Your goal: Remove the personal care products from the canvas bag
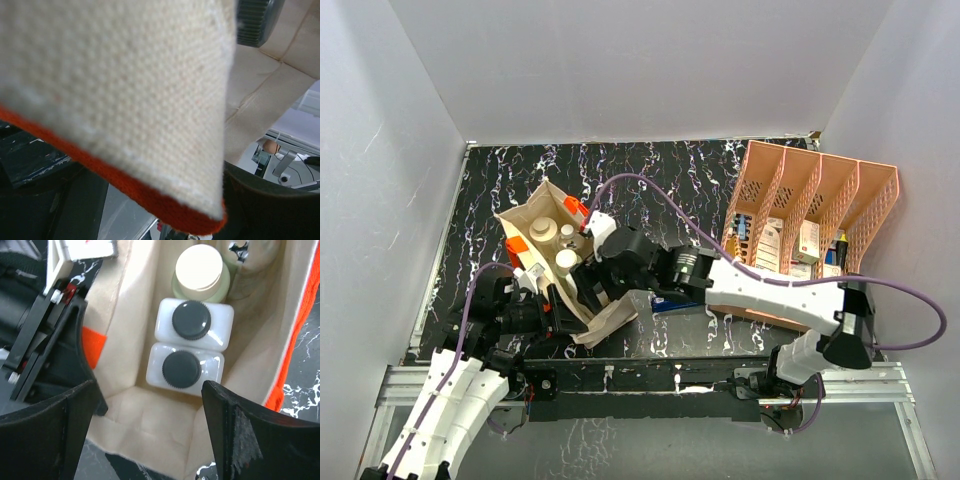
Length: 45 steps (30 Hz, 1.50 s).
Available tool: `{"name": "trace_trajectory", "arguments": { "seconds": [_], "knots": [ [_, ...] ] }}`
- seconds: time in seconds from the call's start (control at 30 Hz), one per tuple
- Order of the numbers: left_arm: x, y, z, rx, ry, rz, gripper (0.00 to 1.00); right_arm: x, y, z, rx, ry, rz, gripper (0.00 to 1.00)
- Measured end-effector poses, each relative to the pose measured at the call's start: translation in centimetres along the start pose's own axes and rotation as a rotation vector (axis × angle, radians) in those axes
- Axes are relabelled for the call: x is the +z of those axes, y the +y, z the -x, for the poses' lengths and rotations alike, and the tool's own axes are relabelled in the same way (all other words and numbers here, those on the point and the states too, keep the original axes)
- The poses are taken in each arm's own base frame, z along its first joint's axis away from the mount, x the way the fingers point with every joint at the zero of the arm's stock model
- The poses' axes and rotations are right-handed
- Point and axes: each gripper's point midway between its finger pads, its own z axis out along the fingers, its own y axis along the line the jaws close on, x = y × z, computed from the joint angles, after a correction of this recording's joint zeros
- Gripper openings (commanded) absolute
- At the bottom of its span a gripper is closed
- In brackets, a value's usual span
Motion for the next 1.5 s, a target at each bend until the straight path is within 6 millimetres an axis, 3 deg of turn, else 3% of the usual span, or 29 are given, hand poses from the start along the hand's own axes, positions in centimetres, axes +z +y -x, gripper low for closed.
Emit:
{"name": "trace_trajectory", "arguments": {
  "seconds": [0.17,0.5,0.67,0.8,1.03,1.2,1.5],
  "knots": [
    [0.1,0.2,0.0,-0.001,0.003,0.008,0.65,2.0,-0.9,0.2,-0.009,0.040,-0.080,0.96],
    [0.2,0.1,0.1,-0.007,0.006,0.010,0.65,3.9,-3.0,-2.6,-0.035,0.169,-0.219,0.99],
    [0.2,0.1,0.2,-0.010,0.007,0.011,0.65,4.8,-3.5,-3.9,-0.048,0.207,-0.246,0.96],
    [0.2,0.1,0.3,-0.009,0.007,0.011,0.65,6.3,-4.1,-4.7,-0.061,0.235,-0.282,0.87],
    [0.3,0.2,0.3,-0.010,0.005,0.014,0.65,8.3,-5.0,-6.6,-0.077,0.294,-0.326,0.89],
    [0.3,0.2,0.3,-0.008,0.007,0.016,0.65,8.2,-5.0,-6.8,-0.080,0.301,-0.335,0.70],
    [0.4,0.3,0.4,-0.008,0.013,0.024,0.66,8.0,-4.9,-6.7,-0.075,0.304,-0.336,0.27]
  ]
}}
